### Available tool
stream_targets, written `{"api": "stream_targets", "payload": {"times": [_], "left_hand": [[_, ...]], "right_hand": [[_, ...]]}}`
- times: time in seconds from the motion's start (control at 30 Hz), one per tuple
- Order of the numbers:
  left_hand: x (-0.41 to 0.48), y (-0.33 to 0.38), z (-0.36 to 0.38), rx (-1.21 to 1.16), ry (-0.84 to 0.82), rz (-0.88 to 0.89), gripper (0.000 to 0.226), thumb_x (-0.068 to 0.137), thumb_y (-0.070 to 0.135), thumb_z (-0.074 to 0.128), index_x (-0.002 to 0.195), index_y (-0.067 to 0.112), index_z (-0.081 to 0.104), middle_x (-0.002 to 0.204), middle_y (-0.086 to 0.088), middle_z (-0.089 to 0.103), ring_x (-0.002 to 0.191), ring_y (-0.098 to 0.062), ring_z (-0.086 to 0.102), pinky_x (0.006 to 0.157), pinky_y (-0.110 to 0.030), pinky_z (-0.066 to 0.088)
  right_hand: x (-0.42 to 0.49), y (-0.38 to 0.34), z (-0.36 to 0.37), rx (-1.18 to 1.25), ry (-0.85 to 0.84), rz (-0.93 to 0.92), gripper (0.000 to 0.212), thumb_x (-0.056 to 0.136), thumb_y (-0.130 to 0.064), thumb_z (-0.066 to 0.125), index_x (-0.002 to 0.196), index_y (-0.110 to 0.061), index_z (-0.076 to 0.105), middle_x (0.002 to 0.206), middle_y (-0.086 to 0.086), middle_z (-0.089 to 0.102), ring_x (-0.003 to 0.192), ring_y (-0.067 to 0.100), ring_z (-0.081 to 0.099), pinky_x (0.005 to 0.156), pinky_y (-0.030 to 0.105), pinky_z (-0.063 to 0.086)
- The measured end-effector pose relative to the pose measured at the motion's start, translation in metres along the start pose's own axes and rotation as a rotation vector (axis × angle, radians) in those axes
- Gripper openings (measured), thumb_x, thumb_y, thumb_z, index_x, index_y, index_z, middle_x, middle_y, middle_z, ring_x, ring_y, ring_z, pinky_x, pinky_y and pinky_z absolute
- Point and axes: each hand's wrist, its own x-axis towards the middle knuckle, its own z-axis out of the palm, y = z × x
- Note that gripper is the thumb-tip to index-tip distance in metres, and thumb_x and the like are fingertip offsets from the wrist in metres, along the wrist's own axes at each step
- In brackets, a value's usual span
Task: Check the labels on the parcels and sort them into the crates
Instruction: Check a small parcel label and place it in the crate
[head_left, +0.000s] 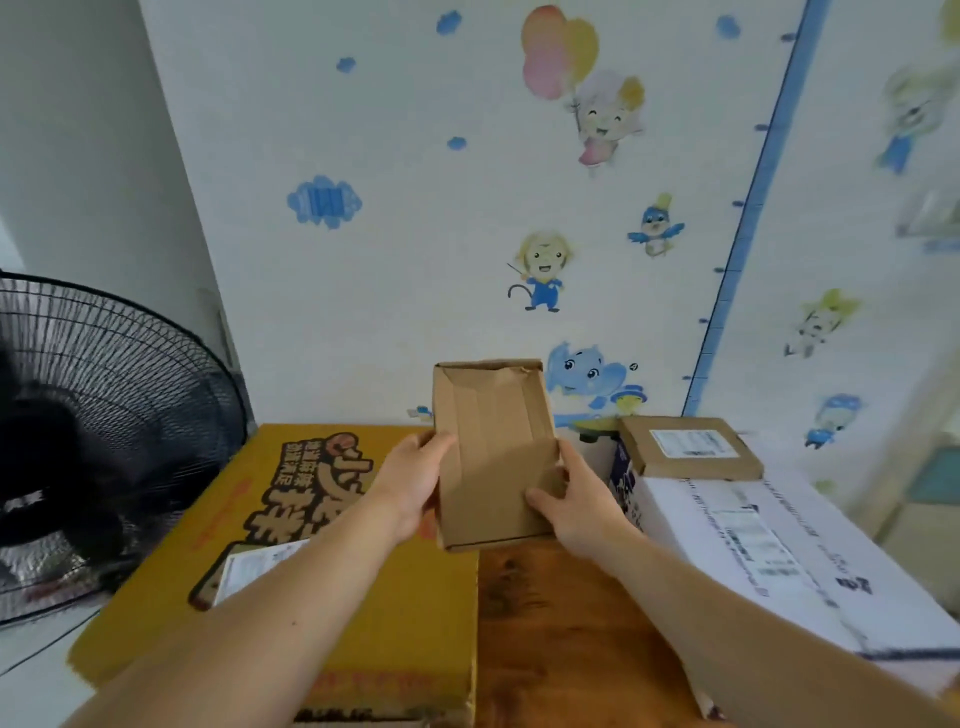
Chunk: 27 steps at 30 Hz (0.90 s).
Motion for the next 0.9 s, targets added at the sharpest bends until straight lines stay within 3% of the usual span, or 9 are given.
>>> {"api": "stream_targets", "payload": {"times": [0.07,0.17,0.23,0.37,0.5,0.57,0.63,0.73,0.9], "left_hand": [[-0.008,-0.004,0.028,0.02,0.024,0.035,0.03,0.098,0.035,0.055,0.117,0.013,0.06,0.106,-0.007,0.071,0.098,-0.025,0.067,0.077,-0.038,0.055],[-0.007,-0.018,0.06,0.047,0.057,0.087,0.06,0.081,0.051,0.063,0.128,0.016,0.056,0.119,-0.005,0.067,0.114,-0.029,0.061,0.102,-0.055,0.046],[-0.007,-0.026,0.073,0.057,0.047,0.101,0.053,0.088,0.046,0.062,0.131,0.016,0.055,0.123,-0.004,0.065,0.118,-0.028,0.059,0.106,-0.054,0.043],[-0.035,-0.012,0.099,0.082,-0.007,0.111,0.041,0.092,0.039,0.059,0.127,0.017,0.057,0.122,-0.003,0.066,0.116,-0.025,0.06,0.104,-0.051,0.045],[-0.045,0.001,0.105,0.048,-0.086,0.07,0.017,0.102,0.02,0.051,0.116,0.014,0.059,0.11,-0.008,0.07,0.102,-0.023,0.067,0.082,-0.038,0.055],[-0.048,0.008,0.104,0.064,-0.111,0.074,0.014,0.102,0.019,0.049,0.112,0.016,0.058,0.109,-0.007,0.07,0.099,-0.021,0.067,0.074,-0.034,0.054],[-0.053,0.014,0.099,0.072,-0.118,0.073,0.014,0.102,0.019,0.049,0.113,0.017,0.057,0.11,-0.006,0.069,0.101,-0.021,0.066,0.078,-0.035,0.053],[-0.058,0.024,0.092,0.076,-0.124,0.108,0.019,0.1,0.019,0.053,0.118,0.015,0.057,0.111,-0.006,0.069,0.102,-0.022,0.066,0.087,-0.038,0.054],[-0.06,0.047,0.082,0.122,-0.074,0.259,0.034,0.093,0.024,0.064,0.125,0.017,0.053,0.111,-0.002,0.068,0.102,-0.019,0.066,0.091,-0.037,0.054]], "right_hand": [[-0.009,0.017,-0.024,-0.004,-0.02,-0.014,0.069,0.095,-0.027,0.064,0.151,-0.027,0.023,0.138,-0.002,0.046,0.123,0.017,0.046,0.102,0.03,0.037],[-0.018,0.041,-0.053,0.013,-0.026,-0.025,0.069,0.092,-0.027,0.068,0.148,-0.03,0.027,0.129,-0.006,0.049,0.111,0.01,0.046,0.099,0.029,0.039],[-0.022,0.048,-0.066,0.055,-0.016,-0.02,0.06,0.091,-0.026,0.069,0.14,-0.031,0.035,0.112,-0.014,0.052,0.1,0.005,0.05,0.095,0.029,0.043],[-0.023,0.046,-0.096,0.164,0.062,-0.016,0.034,0.095,-0.032,0.062,0.124,-0.03,0.044,0.098,-0.018,0.053,0.092,0.006,0.053,0.084,0.028,0.043],[-0.019,0.028,-0.112,0.262,0.173,-0.011,0.035,0.099,-0.037,0.053,0.129,-0.02,0.047,0.101,-0.007,0.058,0.093,0.013,0.056,0.078,0.029,0.044],[-0.02,0.018,-0.117,0.299,0.217,-0.013,0.04,0.1,-0.038,0.05,0.135,-0.021,0.044,0.107,-0.005,0.059,0.098,0.015,0.057,0.084,0.034,0.048],[-0.02,0.011,-0.119,0.339,0.247,-0.014,0.035,0.101,-0.034,0.049,0.133,-0.021,0.048,0.113,-0.001,0.061,0.105,0.02,0.058,0.09,0.039,0.051],[-0.024,0.003,-0.116,0.363,0.248,-0.044,0.015,0.102,-0.027,0.046,0.116,-0.025,0.053,0.102,-0.002,0.063,0.09,0.015,0.059,0.073,0.03,0.049],[-0.03,-0.013,-0.103,0.383,0.239,-0.076,0.027,0.102,-0.028,0.048,0.129,-0.023,0.049,0.109,-0.003,0.061,0.099,0.016,0.058,0.074,0.028,0.046]]}}
